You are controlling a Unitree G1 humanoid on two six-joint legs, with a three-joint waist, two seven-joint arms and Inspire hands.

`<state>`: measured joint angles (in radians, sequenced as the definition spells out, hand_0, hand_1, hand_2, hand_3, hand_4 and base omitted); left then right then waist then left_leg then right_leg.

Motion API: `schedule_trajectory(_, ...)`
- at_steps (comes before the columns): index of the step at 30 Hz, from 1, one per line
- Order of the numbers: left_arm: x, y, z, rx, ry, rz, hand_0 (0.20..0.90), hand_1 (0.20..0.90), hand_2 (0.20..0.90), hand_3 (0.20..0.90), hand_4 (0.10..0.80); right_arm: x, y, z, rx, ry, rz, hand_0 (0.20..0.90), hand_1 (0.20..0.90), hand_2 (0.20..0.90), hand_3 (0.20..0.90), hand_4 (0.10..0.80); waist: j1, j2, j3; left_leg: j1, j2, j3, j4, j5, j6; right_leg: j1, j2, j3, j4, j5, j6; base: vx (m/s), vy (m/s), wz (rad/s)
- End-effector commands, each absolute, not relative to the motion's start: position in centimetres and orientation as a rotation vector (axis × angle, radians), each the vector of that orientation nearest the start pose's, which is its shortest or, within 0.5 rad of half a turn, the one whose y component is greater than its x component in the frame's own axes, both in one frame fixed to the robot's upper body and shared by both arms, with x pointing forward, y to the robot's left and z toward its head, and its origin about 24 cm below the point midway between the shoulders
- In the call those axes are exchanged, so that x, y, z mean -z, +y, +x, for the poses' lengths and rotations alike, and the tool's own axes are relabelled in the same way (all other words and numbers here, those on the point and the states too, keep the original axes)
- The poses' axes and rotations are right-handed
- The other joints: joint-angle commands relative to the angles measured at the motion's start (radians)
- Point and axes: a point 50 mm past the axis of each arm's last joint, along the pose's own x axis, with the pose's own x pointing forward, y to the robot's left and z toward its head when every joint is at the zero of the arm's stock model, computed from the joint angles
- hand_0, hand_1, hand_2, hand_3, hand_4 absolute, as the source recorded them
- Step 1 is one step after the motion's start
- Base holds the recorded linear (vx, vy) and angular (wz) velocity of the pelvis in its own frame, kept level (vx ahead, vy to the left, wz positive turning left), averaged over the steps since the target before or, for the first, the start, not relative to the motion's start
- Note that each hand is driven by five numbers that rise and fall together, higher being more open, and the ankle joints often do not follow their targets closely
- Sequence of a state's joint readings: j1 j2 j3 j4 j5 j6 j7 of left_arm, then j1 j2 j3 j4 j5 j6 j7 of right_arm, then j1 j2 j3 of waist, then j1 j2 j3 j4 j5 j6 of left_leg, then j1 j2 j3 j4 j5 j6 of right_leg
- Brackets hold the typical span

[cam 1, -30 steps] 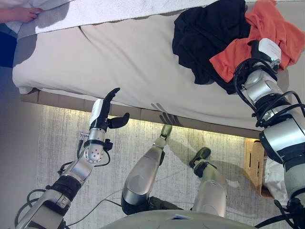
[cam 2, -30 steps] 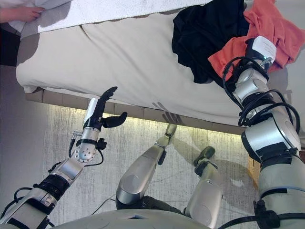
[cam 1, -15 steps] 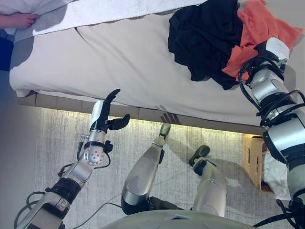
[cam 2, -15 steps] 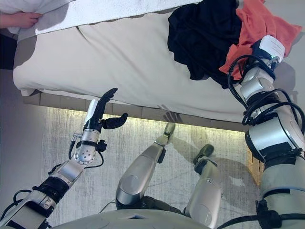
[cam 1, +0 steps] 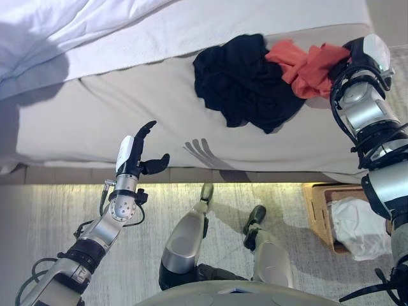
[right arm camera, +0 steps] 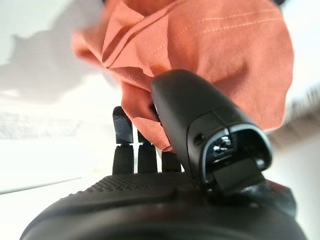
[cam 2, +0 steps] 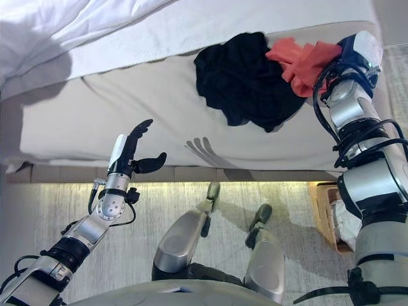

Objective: Pick up the clothes from the bed and place them into the basket

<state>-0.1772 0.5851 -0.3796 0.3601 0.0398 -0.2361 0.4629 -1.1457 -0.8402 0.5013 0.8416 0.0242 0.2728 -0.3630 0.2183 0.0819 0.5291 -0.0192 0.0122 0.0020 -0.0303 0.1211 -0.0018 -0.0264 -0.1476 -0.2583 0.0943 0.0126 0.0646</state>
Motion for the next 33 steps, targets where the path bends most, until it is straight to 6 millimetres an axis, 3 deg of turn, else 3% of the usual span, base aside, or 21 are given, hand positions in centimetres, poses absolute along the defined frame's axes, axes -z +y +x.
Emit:
schedule_trajectory(1, -3.5, 23.5, 26.3, -0.153, -0.101, 0.690, 0.900, 0.900, 0.900, 0.900, 0.800, -31.9, -30.9, 36.2, 0.765, -0.364, -0.960, 0.300, 0.300, 0.300, 0.200, 0.100, -0.052, -0.104, -0.262, 0.031, 0.050, 0.062, -0.006, -0.099, -0.021, 0.045, -0.027, 0.019, -0.041, -0.003, 0.015, 0.103, 0.026, -0.32)
schedule_trajectory(11, -0.7, 23.2, 25.6, -0.119, 0.001, 0.703, 0.900, 0.900, 0.900, 0.900, 0.800, -37.3, -32.9, 33.2, 0.867, -0.485, -0.942, 0.300, 0.300, 0.300, 0.200, 0.100, -0.124, -0.132, -0.385, 0.112, 0.076, 0.121, -0.057, -0.109, -0.046, 0.113, 0.001, 0.061, -0.128, 0.018, 0.021, 0.072, 0.009, -0.18)
schedule_trajectory(17, 0.2, 22.7, 25.4, -0.084, 0.022, 0.709, 0.900, 0.900, 0.900, 0.900, 0.800, -39.1, -33.4, 31.9, 0.924, -0.532, -0.939, 0.300, 0.300, 0.300, 0.200, 0.100, -0.165, -0.139, -0.416, 0.133, 0.085, 0.147, -0.057, -0.121, -0.057, 0.132, 0.014, 0.088, -0.166, 0.032, 0.023, 0.040, -0.013, -0.15)
schedule_trajectory(27, -0.3, 21.6, 26.7, -0.074, -0.008, 0.715, 0.900, 0.900, 0.900, 0.900, 0.800, -38.3, -33.6, 31.6, 0.931, -0.509, -0.956, 0.300, 0.300, 0.300, 0.200, 0.100, -0.228, -0.135, -0.410, 0.155, 0.095, 0.196, -0.057, -0.140, -0.061, 0.105, 0.025, 0.144, -0.168, 0.038, 0.028, 0.010, -0.006, -0.23)
schedule_trajectory(29, -0.3, 21.4, 26.9, -0.068, -0.010, 0.714, 0.900, 0.900, 0.900, 0.900, 0.800, -37.3, -33.9, 31.6, 0.914, -0.478, -0.968, 0.300, 0.300, 0.300, 0.200, 0.100, -0.244, -0.131, -0.407, 0.163, 0.096, 0.204, -0.057, -0.145, -0.058, 0.102, 0.027, 0.160, -0.160, 0.033, 0.028, 0.029, 0.005, -0.22)
schedule_trajectory(33, -0.5, 21.0, 27.2, -0.043, -0.019, 0.711, 0.900, 0.900, 0.900, 0.900, 0.800, -33.3, -35.1, 31.9, 0.867, -0.356, -0.971, 0.300, 0.300, 0.300, 0.200, 0.100, -0.277, -0.123, -0.400, 0.184, 0.100, 0.222, -0.057, -0.151, -0.053, 0.099, 0.030, 0.193, -0.136, 0.022, 0.026, 0.049, 0.000, -0.17)
